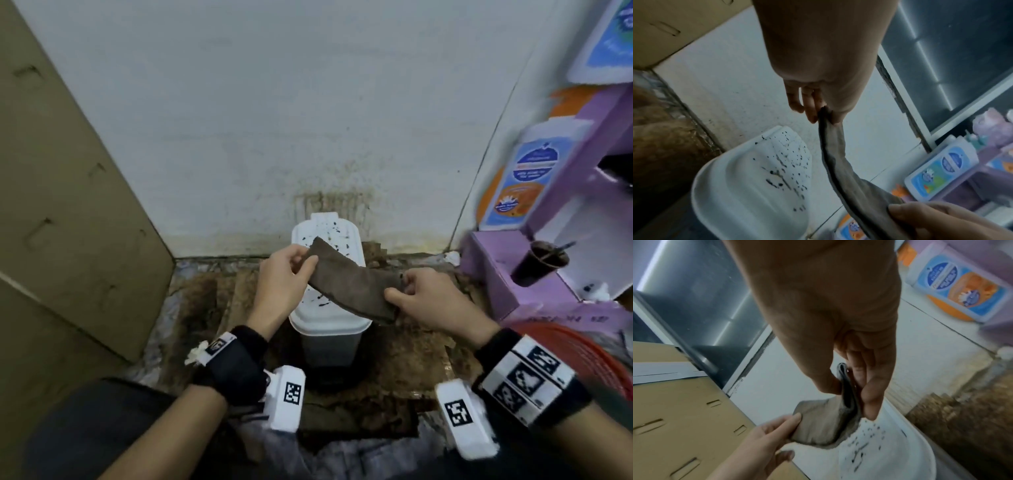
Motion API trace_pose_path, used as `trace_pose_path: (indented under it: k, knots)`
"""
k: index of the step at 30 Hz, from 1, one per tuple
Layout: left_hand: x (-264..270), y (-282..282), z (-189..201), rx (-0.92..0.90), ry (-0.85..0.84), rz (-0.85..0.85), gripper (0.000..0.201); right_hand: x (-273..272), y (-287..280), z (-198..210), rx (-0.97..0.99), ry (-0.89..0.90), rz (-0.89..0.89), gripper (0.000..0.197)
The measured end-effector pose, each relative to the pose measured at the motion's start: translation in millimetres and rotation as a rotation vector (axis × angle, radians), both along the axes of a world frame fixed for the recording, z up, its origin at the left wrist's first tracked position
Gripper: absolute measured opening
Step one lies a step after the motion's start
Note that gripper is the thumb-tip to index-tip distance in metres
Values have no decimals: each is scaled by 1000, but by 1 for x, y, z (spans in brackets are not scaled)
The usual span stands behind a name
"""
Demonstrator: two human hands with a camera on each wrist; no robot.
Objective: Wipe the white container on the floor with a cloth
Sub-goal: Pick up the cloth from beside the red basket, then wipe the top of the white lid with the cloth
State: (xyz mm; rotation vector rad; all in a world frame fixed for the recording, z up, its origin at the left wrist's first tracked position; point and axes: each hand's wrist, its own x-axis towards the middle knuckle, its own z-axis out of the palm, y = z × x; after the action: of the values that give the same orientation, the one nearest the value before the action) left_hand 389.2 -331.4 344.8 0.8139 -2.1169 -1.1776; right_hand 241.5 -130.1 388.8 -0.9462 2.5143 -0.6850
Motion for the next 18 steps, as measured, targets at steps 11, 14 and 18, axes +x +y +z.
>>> trace_pose_path:
  k: [11, 14, 18]
  knots:
    - [-89, -42, -38, -268, -293, -268, 3, 32, -16, -89, -41, -306, -240, 31]
    - [-103, -48, -42, -293, -312, -294, 3, 30, -18, -101, -47, -393, -215, 31]
    - [-111, -51, -47, -402, -347, -296, 12, 28, -15, -111, 9, -332, -196, 38]
